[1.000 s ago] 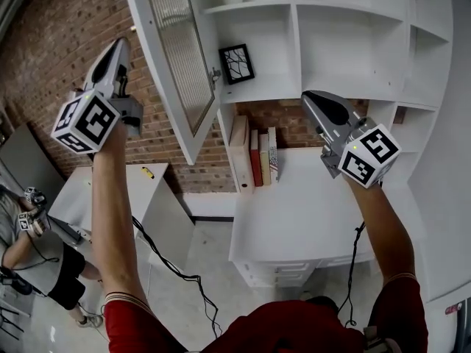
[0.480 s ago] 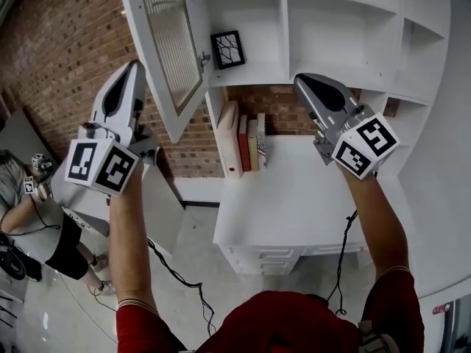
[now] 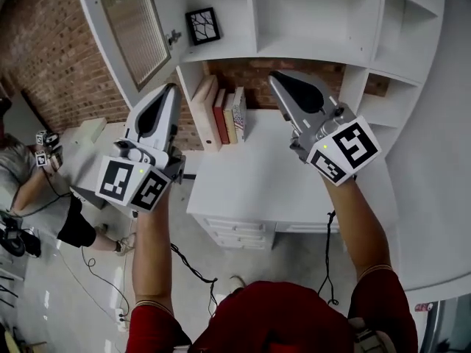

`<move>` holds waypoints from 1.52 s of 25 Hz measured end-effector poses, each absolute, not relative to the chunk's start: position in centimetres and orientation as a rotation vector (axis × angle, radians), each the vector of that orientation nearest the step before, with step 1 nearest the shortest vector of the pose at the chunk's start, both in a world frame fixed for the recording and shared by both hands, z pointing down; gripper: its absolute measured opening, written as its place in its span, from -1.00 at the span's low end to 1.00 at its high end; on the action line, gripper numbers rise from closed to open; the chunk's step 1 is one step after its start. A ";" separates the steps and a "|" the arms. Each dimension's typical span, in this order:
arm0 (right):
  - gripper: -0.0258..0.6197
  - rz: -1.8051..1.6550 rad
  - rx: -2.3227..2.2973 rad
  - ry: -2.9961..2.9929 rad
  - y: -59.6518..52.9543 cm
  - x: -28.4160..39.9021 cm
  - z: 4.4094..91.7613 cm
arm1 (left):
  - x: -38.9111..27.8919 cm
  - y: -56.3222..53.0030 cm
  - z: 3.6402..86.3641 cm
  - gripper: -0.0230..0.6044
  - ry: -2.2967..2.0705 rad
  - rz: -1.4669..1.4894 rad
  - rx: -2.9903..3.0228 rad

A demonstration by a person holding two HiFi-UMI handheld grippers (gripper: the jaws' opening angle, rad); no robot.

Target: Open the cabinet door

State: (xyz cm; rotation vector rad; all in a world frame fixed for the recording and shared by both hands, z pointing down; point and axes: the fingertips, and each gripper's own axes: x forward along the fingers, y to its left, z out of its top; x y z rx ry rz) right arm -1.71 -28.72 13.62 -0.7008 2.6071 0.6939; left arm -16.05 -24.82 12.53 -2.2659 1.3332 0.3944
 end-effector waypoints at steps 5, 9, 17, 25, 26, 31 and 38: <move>-0.88 0.667 -0.678 2.616 -27.0 1.6 15.8 | -11.1 -24.0 16.2 -0.91 1.404 0.342 -2.300; -0.88 0.592 -0.684 2.631 -26.4 3.5 17.9 | -8.4 -23.2 18.1 -0.91 1.430 0.285 -2.305; -0.88 0.536 -0.735 2.638 -25.0 4.6 21.3 | -6.9 -22.0 21.4 -0.91 1.432 0.306 -2.363; -0.88 0.535 -0.781 2.652 -24.8 2.1 22.7 | -8.9 -21.8 22.7 -0.91 1.432 0.269 -2.370; -0.88 0.534 -0.783 2.651 -24.8 1.9 22.8 | -9.0 -21.8 22.8 -0.91 1.426 0.260 -2.372; -0.88 0.547 -0.795 2.647 -24.5 0.7 23.3 | -9.7 -21.9 23.5 -0.91 1.414 0.252 -2.391; -0.88 0.530 -0.805 2.662 -24.6 -1.2 24.1 | -11.8 -22.2 23.9 -0.91 1.421 0.279 -2.404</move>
